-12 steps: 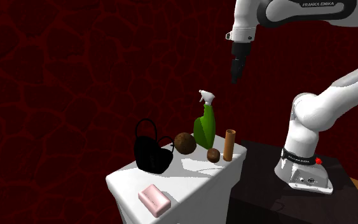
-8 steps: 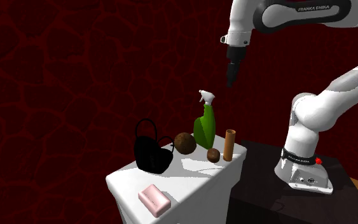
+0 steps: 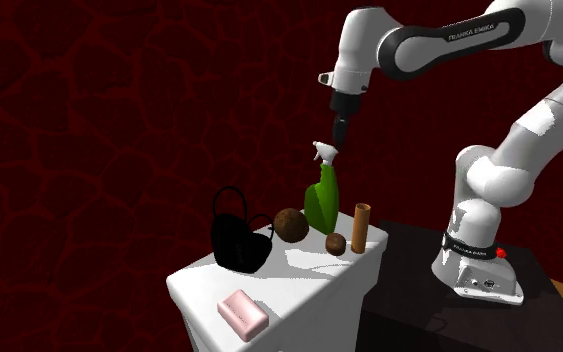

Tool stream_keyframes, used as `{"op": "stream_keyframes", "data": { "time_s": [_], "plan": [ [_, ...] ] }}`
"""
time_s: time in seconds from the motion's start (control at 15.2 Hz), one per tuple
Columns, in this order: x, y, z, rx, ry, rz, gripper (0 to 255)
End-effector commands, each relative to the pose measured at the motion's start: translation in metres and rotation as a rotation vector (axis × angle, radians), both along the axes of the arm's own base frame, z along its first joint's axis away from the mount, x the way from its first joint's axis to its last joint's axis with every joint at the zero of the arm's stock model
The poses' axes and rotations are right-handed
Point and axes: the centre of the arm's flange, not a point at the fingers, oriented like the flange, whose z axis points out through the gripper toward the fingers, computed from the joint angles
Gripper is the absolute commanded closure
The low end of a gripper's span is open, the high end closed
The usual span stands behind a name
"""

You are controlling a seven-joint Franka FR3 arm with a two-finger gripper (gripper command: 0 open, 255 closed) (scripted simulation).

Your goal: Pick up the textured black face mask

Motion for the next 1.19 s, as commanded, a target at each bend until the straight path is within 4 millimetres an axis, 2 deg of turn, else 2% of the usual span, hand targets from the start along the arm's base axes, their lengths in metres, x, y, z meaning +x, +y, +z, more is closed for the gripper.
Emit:
{"op": "stream_keyframes", "data": {
  "time_s": [0.0, 0.59, 1.12],
  "plan": [
    [0.011, 0.017, -0.012, 0.0, -0.022, 0.07, 0],
    [0.044, 0.104, -0.062, -0.001, -0.109, 0.374, 0],
    [0.054, 0.188, -0.104, -0.003, -0.186, 0.645, 0]
  ]
}}
